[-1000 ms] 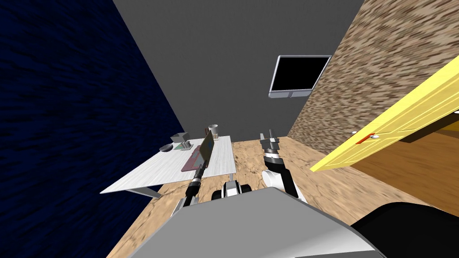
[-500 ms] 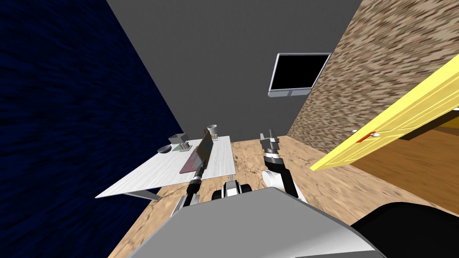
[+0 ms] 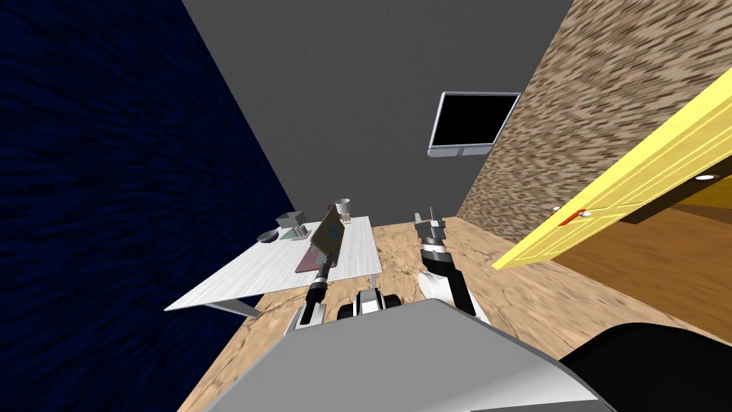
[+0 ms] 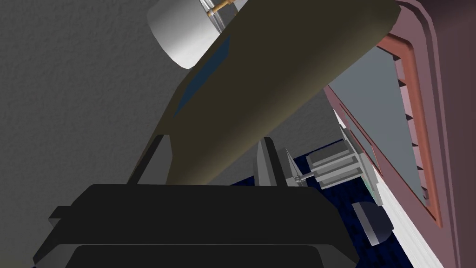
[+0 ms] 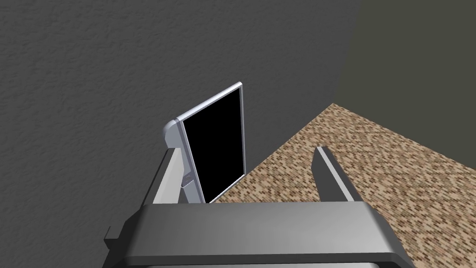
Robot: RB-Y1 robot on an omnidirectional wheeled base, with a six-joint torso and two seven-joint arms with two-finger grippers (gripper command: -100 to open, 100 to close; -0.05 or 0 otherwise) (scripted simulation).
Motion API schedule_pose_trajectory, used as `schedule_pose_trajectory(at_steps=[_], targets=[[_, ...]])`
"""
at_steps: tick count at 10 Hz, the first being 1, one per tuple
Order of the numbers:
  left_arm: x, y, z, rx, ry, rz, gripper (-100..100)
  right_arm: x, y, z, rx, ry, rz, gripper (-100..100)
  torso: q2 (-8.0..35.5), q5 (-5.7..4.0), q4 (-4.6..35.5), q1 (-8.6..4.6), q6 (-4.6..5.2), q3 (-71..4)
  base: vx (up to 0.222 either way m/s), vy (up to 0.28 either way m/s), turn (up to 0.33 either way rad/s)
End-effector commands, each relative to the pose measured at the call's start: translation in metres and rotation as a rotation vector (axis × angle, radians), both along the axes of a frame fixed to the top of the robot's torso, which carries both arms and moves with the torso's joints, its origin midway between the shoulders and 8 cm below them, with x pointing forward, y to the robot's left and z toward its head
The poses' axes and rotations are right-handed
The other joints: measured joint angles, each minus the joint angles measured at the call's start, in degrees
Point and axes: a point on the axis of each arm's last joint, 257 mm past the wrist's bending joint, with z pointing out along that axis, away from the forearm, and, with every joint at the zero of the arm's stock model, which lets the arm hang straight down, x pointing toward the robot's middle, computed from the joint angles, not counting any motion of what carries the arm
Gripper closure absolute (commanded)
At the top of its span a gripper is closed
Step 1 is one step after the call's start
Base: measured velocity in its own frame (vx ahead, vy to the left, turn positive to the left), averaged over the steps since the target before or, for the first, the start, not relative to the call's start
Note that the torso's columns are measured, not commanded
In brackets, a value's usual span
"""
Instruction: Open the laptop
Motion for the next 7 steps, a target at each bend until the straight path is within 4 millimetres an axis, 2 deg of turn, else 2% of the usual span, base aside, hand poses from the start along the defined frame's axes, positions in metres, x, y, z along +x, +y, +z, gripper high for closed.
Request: schedule_pose_trajectory(at_steps=[1, 2, 3, 4, 7], targets=[[0.007, -0.012, -0.003, -0.107, 0.008, 0.005, 100, 0.000, 0.000, 0.000, 0.000, 0.000, 0.000, 0, 0.09, -0.04, 0.06, -0.08, 0.04, 0.06, -0.033, 0.094, 0.000], [0.010, -0.016, -0.004, -0.146, 0.010, 0.006, 100, 0.000, 0.000, 0.000, 0.000, 0.000, 0.000, 0, 0.14, -0.02, 0.08, -0.10, 0.11, 0.10, -0.048, 0.109, -0.021], [0.009, -0.013, -0.002, -0.117, 0.008, 0.006, 100, 0.000, 0.000, 0.000, 0.000, 0.000, 0.000, 0, 0.28, -0.04, 0.14, -0.08, 0.08, 0.16, -0.021, 0.053, -0.013], [0.006, -0.020, -0.008, -0.209, 0.009, 0.008, 100, 0.000, 0.000, 0.000, 0.000, 0.000, 0.000, 0, 0.28, -0.11, 0.16, -0.27, 0.04, 0.17, 0.006, 0.062, -0.026], [0.001, -0.029, -0.017, -0.334, 0.006, 0.013, 100, 0.000, 0.000, 0.000, 0.000, 0.000, 0.000, 0, 0.30, -0.06, 0.20, -0.01, 0.03, 0.17, 0.014, 0.095, -0.034]])
